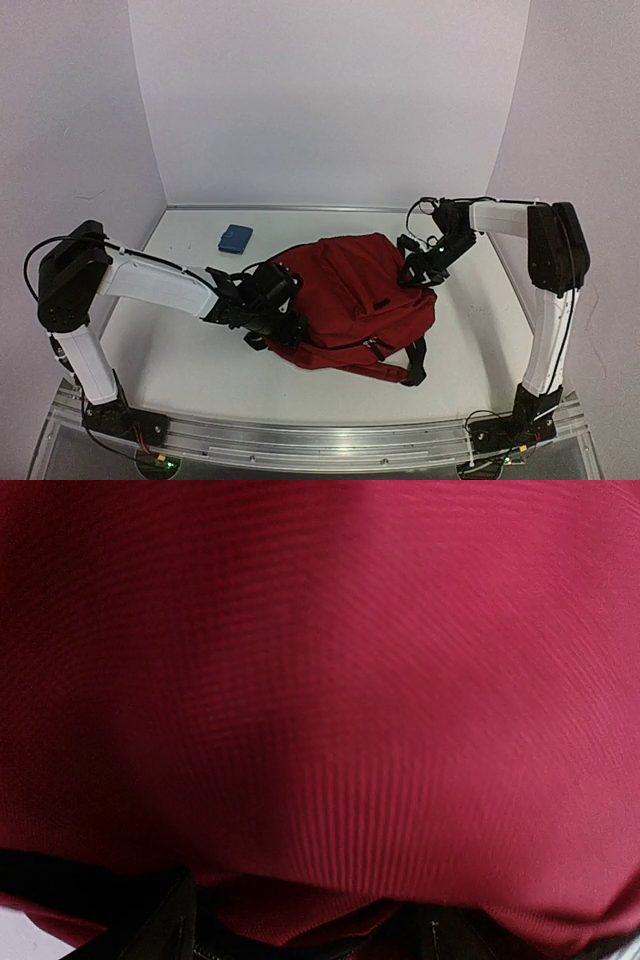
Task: Pack the student bag
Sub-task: Adjust the student bag at the center of the board.
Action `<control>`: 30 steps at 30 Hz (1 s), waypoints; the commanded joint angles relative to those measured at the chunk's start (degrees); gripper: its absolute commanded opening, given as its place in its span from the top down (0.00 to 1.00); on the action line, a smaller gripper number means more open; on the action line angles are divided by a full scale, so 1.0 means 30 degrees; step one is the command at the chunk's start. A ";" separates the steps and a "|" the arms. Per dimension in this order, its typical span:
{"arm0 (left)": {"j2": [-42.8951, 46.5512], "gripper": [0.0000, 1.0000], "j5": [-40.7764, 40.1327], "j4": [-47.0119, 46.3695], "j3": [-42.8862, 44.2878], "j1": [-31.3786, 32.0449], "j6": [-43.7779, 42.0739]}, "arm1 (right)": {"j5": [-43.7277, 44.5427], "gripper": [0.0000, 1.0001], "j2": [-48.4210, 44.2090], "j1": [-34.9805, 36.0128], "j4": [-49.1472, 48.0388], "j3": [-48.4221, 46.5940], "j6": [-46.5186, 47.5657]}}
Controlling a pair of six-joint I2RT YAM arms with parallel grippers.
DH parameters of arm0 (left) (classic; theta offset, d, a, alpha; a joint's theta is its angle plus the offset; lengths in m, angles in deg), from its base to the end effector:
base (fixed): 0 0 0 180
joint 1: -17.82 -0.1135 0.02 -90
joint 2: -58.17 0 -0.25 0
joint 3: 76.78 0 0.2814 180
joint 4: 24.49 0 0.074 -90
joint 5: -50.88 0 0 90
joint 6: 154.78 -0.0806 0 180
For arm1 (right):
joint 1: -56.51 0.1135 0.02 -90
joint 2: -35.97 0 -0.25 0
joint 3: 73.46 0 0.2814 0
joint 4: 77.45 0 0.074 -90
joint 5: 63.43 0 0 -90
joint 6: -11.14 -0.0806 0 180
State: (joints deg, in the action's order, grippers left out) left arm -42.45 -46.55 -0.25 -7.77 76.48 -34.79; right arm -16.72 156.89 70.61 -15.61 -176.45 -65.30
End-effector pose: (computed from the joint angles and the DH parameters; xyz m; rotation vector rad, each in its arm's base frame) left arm 0.2129 -0.3295 0.0843 0.5920 2.5254 -0.4361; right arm 0.4130 0.1607 0.1108 -0.7569 2.6635 1.0993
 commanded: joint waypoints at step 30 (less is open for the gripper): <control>0.5112 0.16 0.4810 -0.5855 -0.2993 -0.5299 0.1286 | -0.0609 0.18 -0.5346 0.0767 0.1364 0.0371 0.0070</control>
State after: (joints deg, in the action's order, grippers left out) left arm -32.00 -35.96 -11.91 -11.55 60.16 -38.23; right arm -26.10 135.88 73.62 -12.64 -173.92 -65.86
